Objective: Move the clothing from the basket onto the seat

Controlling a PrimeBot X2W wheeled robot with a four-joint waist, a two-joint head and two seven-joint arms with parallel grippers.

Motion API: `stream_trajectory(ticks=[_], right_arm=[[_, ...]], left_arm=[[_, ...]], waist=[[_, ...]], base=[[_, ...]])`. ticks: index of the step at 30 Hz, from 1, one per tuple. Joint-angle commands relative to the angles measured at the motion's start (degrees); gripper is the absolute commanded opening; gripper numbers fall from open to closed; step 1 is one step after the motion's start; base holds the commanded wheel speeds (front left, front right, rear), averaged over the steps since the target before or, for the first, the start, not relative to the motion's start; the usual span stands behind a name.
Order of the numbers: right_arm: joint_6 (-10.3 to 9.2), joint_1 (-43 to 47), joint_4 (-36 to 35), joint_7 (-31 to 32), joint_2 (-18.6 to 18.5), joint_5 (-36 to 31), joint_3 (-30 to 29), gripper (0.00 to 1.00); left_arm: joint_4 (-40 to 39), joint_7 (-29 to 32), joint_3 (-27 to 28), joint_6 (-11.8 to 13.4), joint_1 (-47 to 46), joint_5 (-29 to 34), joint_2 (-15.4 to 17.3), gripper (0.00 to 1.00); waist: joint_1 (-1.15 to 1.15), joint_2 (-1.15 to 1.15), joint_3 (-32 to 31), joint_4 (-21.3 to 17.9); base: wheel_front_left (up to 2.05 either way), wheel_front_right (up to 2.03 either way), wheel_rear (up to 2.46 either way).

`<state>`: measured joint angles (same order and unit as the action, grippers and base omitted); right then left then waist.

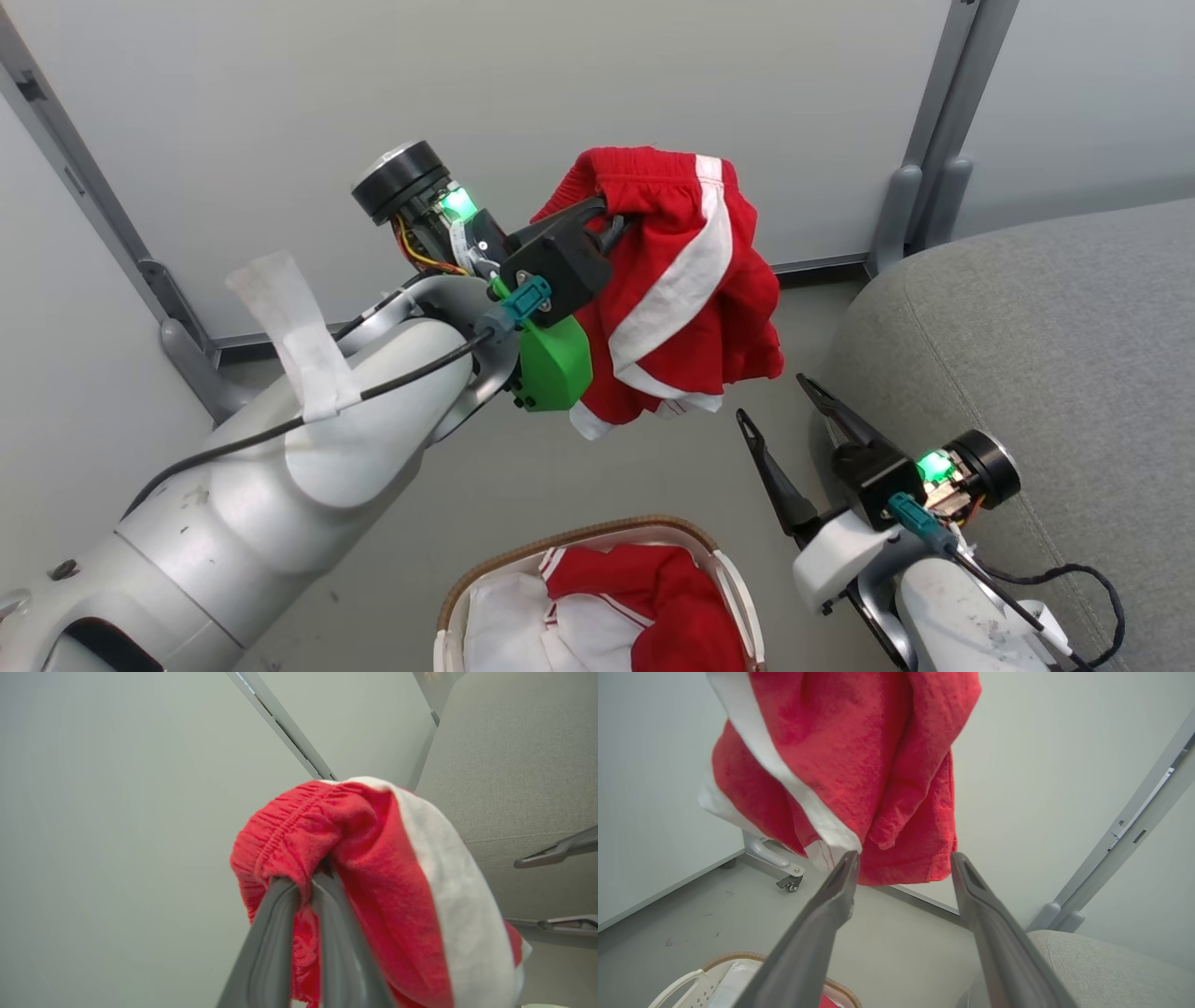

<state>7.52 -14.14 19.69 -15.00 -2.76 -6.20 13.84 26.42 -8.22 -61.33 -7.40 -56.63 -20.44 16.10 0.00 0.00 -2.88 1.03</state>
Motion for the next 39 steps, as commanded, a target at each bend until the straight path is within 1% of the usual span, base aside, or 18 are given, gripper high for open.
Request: stream_trajectory(ticks=[1, 7, 12, 18, 22, 31, 32, 33, 35, 36, 37, 39], right_arm=[[-0.06, -1.3, 1.2, -0.3, -0.2, -0.7, 0.6, 1.00], [-0.06, -5.5, 6.1, -0.3, -0.2, -1.7, 3.0, 1.00], [-0.06, -8.5, 8.4, -0.3, -0.2, -1.8, 3.5, 1.00], [-0.06, -11.2, 8.7, -0.3, -0.2, -0.8, 2.8, 1.00], [-0.06, -12.6, 8.3, -0.3, -0.2, -0.2, 3.7, 1.00], [-0.06, -16.5, 8.5, -0.3, -0.2, 1.7, 9.8, 1.00], [-0.06, -17.0, 8.3, -0.3, -0.2, 2.0, 10.3, 0.84], [-0.06, -17.3, 8.2, -0.3, -0.2, 2.2, 10.7, 0.46], [-0.06, -17.7, 7.9, -0.3, -0.2, 2.3, 11.0, 0.30], [-0.06, -17.8, 7.7, -0.3, -0.2, 2.4, 11.0, 0.18], [-0.06, -17.9, 7.6, -0.3, -0.2, 2.5, 11.1, 0.00], [-0.06, -17.8, 7.6, -0.3, -0.2, 2.2, 11.0, 0.00]], left_arm=[[-0.3, -0.4, -0.5, -0.1, -1.0, -0.1, -0.5, 0.00], [-1.4, -0.6, -2.1, -0.1, -1.2, -0.6, -1.5, 0.00], [-2.3, -0.7, -3.1, -0.1, -1.0, -1.1, -1.8, 0.00], [-2.9, -0.9, -4.0, -0.1, 0.0, -1.6, -1.7, 0.00], [-3.0, -1.1, -4.5, -0.1, 0.9, -2.0, -1.8, 0.00], [-2.9, -1.6, -5.3, -0.1, 1.3, -3.4, -2.4, 0.00], [-2.8, -1.6, -5.2, -0.1, 1.4, -3.5, -2.3, 0.00], [-2.6, -1.7, -5.1, -0.1, 1.5, -3.8, -2.2, 0.00], [-2.2, -1.8, -4.9, 0.0, 1.8, -4.3, -1.9, 0.00], [-1.9, -1.9, -4.7, 0.1, 1.9, -4.6, -1.7, 0.00], [-1.6, -1.9, -4.6, 0.1, 2.1, -4.8, -1.5, 0.00], [-0.9, -2.1, -4.5, 0.3, 2.3, -5.3, -1.1, 0.00]], waist=[[0.00, 0.00, 0.0, 0.4], [0.00, 0.00, 0.0, 1.5], [0.00, 0.00, -0.1, 2.0], [0.00, 0.00, -0.2, 2.2], [0.00, 0.00, -0.3, 2.2], [0.00, 0.00, 0.0, 2.4], [0.00, 0.00, 0.0, 2.5], [0.00, 0.00, 0.1, 2.5], [0.00, 0.00, 0.2, 2.5], [0.00, 0.00, 0.2, 2.6], [0.00, 0.00, 0.3, 2.5], [0.00, 0.00, 0.5, 2.5]], base=[[0.00, 0.00, 0.00], [0.00, 0.00, 0.00], [0.00, 0.00, 0.00], [0.00, 0.00, 0.00], [0.00, 0.00, 0.00], [0.00, 0.00, 0.00], [0.00, 0.00, 0.00], [0.00, 0.00, 0.00], [0.00, 0.00, 0.00], [0.00, 0.00, 0.00], [0.00, 0.00, 0.00], [0.00, 0.00, 0.00]])
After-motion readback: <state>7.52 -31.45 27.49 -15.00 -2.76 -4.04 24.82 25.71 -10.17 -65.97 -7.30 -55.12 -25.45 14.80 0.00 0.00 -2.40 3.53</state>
